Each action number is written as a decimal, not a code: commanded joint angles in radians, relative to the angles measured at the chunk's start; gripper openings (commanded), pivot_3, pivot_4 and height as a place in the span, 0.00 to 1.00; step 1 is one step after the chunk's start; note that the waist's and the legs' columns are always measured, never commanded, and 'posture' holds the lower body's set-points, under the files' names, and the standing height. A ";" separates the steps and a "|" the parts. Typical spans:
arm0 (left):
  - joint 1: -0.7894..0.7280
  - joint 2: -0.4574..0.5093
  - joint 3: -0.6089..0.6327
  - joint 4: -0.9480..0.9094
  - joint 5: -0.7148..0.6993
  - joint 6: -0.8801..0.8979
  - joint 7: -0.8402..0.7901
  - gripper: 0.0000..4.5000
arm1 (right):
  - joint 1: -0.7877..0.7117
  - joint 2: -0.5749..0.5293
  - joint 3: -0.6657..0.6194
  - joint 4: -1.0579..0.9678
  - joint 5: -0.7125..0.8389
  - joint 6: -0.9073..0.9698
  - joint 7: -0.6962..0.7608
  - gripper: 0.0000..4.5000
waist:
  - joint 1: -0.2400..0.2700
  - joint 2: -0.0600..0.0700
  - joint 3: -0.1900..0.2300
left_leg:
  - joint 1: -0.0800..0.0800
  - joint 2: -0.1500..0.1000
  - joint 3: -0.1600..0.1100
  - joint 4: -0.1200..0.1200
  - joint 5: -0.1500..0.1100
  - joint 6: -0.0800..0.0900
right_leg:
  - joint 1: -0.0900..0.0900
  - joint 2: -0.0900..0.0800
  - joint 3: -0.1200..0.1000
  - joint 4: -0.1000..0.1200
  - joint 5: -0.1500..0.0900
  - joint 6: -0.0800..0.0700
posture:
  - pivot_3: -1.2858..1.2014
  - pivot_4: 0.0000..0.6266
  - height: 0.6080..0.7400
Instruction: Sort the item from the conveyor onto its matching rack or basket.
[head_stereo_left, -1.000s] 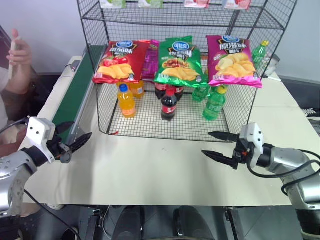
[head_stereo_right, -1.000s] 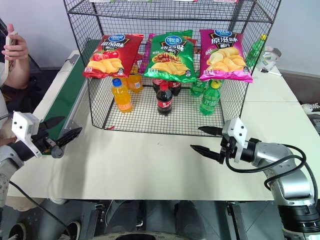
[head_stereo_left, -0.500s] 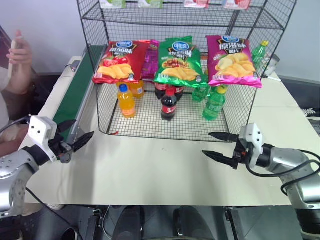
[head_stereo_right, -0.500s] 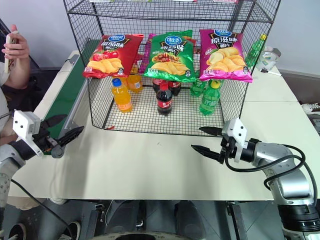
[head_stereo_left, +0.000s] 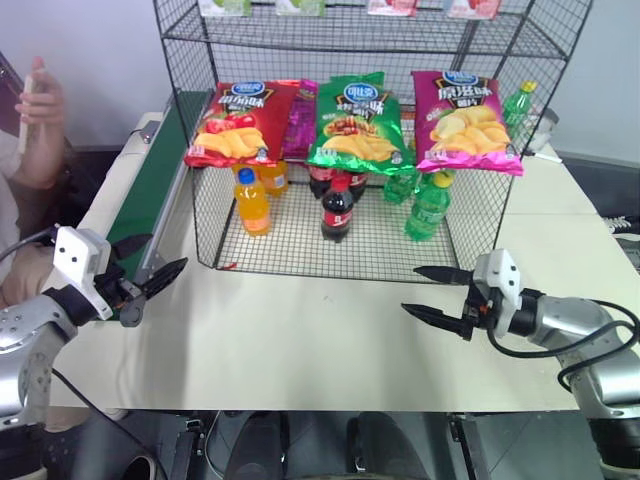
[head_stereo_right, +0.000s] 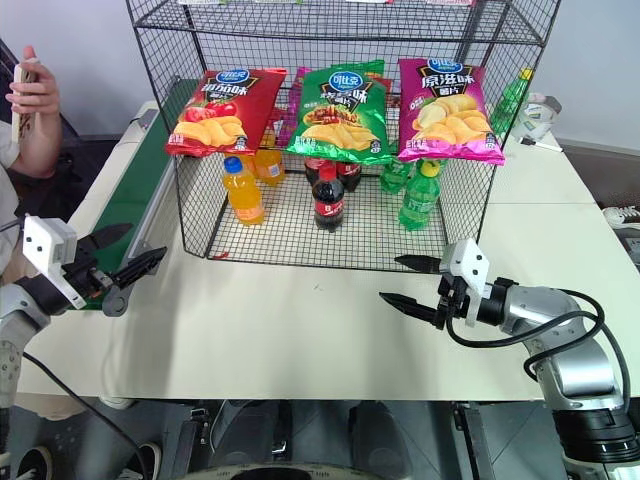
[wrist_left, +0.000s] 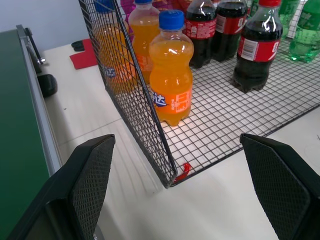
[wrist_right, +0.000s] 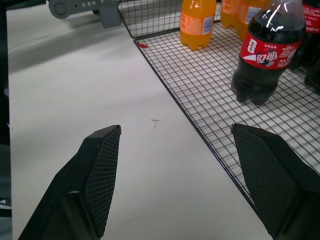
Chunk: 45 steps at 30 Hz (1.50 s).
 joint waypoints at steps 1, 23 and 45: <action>-0.026 0.011 0.002 0.006 0.007 -0.026 -0.003 0.96 | -0.012 -0.004 -0.012 -0.008 0.003 -0.023 -0.001 0.81 | 0.000 0.000 0.000 | 0.000 0.000 0.000 0.000 0.000 0.000 | 0.000 0.000 0.000 0.000 0.000 0.000 | 0.52 0.24 0.99; -0.075 0.000 -0.044 0.035 0.042 -0.066 -0.006 0.96 | -0.026 0.001 -0.005 0.020 -0.025 -0.069 -0.008 0.81 | 0.000 0.000 0.000 | 0.000 0.000 0.000 0.001 0.000 0.000 | 0.000 0.001 0.000 0.001 0.000 0.000 | 0.52 0.24 0.99; -0.130 -0.005 -0.061 0.112 0.066 -0.128 -0.015 0.96 | 0.014 0.016 0.002 0.024 -0.040 -0.109 -0.018 0.81 | 0.000 0.000 0.000 | 0.000 0.000 0.000 0.001 0.000 0.000 | 0.000 0.001 0.000 0.002 0.000 0.000 | 0.52 0.24 0.99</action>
